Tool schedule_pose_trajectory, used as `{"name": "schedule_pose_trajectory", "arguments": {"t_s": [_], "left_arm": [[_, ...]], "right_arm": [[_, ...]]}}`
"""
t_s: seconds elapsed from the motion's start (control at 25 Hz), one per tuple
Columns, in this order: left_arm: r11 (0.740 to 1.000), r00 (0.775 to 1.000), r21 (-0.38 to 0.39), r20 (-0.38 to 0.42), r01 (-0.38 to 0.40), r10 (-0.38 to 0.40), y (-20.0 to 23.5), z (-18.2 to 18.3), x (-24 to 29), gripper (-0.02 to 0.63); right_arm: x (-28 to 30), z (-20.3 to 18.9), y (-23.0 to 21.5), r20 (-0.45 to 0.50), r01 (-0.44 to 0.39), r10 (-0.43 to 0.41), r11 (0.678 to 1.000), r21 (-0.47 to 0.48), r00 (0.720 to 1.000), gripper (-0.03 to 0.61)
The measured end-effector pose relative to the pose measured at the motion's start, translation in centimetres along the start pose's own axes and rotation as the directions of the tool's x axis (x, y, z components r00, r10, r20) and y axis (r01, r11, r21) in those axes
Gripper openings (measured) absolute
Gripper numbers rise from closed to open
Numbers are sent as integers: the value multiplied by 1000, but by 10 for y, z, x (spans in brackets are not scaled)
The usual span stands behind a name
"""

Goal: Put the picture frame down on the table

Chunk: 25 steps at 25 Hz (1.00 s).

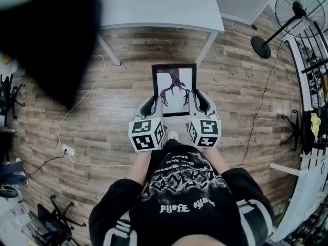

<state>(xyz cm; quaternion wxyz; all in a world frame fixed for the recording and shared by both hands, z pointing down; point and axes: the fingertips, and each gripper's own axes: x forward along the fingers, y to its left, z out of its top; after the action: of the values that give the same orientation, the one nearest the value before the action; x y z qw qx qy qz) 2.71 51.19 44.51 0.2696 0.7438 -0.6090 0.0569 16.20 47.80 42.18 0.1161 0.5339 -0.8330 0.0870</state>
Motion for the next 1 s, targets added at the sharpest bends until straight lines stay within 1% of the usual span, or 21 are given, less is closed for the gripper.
{"name": "schedule_pose_trajectory", "arguments": {"t_s": [0.16,0.32,0.72,1.0], "left_arm": [[1000,1000,-12,-9,-3,3,-8,-8,-1,81],[1000,1000,-16,1,-18,18,-9,-4,4,81],[999,999,-5,10,-43,43,-30,2,41,81],[999,999,-11,10,-49,49,-31,8,61,81]], "right_arm": [[-5,-4,-6,-12,-2,2,1000,-8,1000,66],[-2,-2,-11,-2,-25,25,1000,4,1000,67],[21,-3,-51,0,-60,60,998,36,998,67],[38,0,-64,-1,-67,67,997,39,998,66]]}}
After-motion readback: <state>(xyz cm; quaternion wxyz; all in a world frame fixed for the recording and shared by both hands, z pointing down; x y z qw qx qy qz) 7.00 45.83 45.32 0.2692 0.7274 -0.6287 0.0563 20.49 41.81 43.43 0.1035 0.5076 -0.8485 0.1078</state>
